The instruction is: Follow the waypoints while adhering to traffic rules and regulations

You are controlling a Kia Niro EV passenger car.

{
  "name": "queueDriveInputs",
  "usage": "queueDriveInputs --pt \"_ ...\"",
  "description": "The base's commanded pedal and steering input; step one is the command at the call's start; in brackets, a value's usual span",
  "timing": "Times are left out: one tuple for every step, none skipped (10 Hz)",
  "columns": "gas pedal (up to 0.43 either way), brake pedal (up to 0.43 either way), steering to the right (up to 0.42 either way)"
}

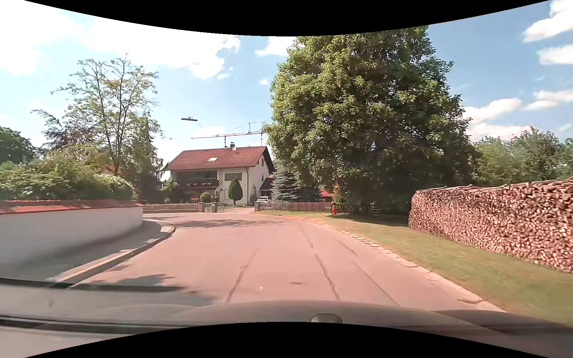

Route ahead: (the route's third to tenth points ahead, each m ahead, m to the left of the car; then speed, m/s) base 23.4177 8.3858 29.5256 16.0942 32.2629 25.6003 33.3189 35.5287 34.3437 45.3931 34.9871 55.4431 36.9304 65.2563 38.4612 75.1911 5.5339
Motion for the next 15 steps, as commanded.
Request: queueDriveInputs --pt "0.118 0.0 -0.016" --pt "0.118 0.0 -0.019" --pt "0.118 0.0 -0.023" --pt "0.118 0.0 -0.028" --pt "0.118 0.0 -0.028" --pt "0.118 0.0 -0.029" --pt "0.118 0.0 -0.031" --pt "0.118 0.0 -0.035" --pt "0.11 0.0 -0.04" --pt "0.11 0.0 -0.047" --pt "0.098 0.0 -0.054" --pt "0.098 0.0 -0.061" --pt "0.098 0.0 -0.065" --pt "0.098 0.0 -0.067" --pt "0.098 0.0 -0.07"
